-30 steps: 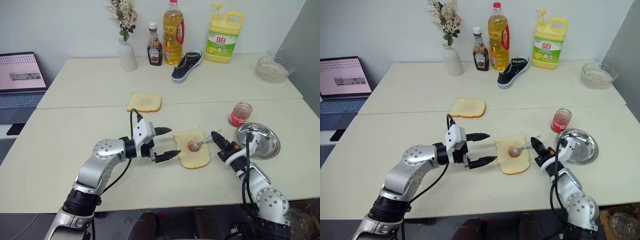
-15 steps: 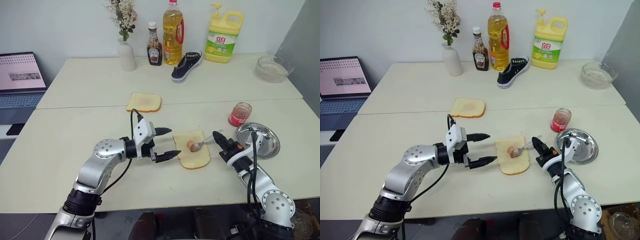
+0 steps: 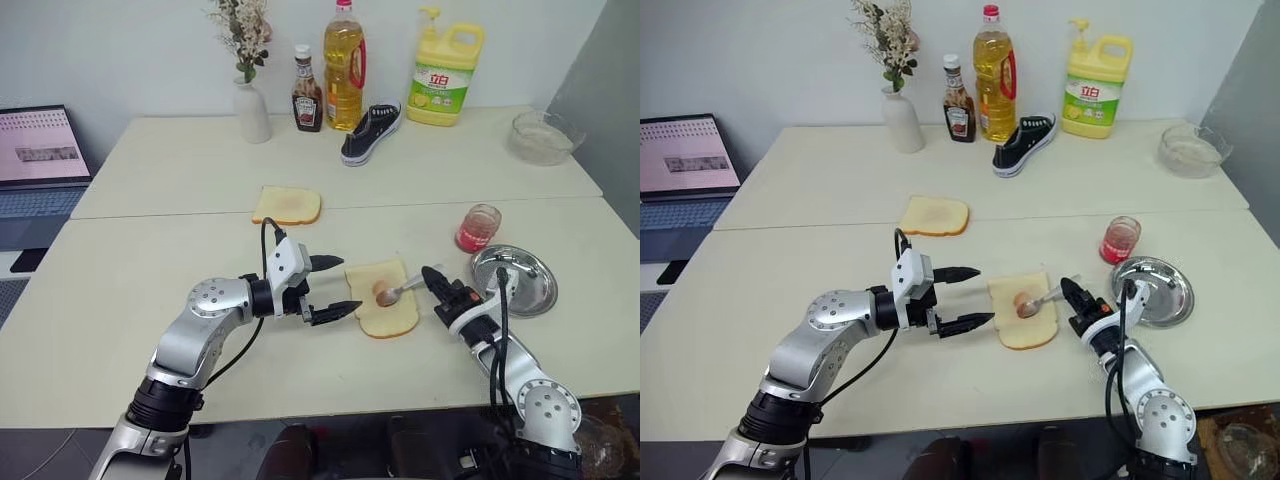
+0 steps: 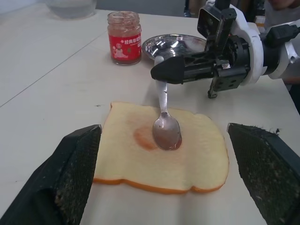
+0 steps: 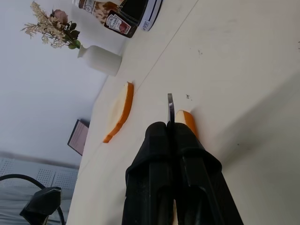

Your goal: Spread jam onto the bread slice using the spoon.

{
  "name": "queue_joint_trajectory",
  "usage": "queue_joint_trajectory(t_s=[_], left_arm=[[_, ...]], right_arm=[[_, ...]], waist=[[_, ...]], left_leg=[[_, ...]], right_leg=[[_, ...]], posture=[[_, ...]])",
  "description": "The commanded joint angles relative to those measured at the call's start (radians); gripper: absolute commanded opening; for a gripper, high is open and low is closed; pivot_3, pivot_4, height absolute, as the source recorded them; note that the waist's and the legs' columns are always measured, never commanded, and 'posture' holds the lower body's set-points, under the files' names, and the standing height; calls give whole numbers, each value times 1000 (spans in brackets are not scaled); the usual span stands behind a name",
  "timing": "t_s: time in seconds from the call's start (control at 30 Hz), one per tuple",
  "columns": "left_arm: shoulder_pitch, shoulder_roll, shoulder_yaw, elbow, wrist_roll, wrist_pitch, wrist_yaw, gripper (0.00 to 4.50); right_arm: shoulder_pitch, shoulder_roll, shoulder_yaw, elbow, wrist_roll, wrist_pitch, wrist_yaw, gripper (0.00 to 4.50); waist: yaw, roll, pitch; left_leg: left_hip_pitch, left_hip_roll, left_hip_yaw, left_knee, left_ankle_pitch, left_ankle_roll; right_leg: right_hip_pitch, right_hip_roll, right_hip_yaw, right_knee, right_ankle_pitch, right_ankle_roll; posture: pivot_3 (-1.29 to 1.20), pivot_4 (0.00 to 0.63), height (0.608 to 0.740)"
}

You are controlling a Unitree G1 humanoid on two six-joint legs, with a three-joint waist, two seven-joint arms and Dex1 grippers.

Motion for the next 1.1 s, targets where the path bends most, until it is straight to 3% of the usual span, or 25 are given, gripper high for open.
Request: queue_joint_trajectory(t_s=[0.03,0.23,0.37,0.5,0.9,1.1], left_arm=[[-6,1,-3,-36,-7,-8,1,4500],[-4,1,-4,-34,-6,-12,-3,4500],[-6,0,-5,-29,-6,-17,-6,4500],[-5,-1,-7,-29,-6,-20,-9,4500],[-3,-4,-9,-30,-7,-19,-3,4500],[1,-2,-7,-35,-7,-17,0,4500]], right_arm=[[20,-16,10,46,-59,-9,18,27],[36,-31,-22,2,16,5,19,27],[23,-28,-46,-65,166,29,4,27],[22,-41,-21,-107,221,52,-13,27],[21,-42,15,17,16,-18,-23,27],[40,-48,-2,31,-4,-26,-24,27]], waist=[[0,-1,-1],[3,-1,-1],[2,-1,0],[1,-1,0],[1,-1,0],[2,-2,-1]], left_leg=[[1,0,0,0,0,0],[7,0,-2,0,0,0],[6,0,-2,0,0,0],[5,0,-2,0,0,0],[5,0,-2,0,0,0],[6,0,-2,1,0,0]], right_leg=[[1,0,0,0,0,0],[10,0,-1,-3,-1,2],[10,0,-2,-3,0,0],[7,-1,-1,-3,0,0],[7,0,-1,-3,0,1],[10,0,-2,-3,-1,2]], posture=[[0,150,740],[0,150,740],[0,150,740],[0,150,740],[0,150,740],[0,150,740]])
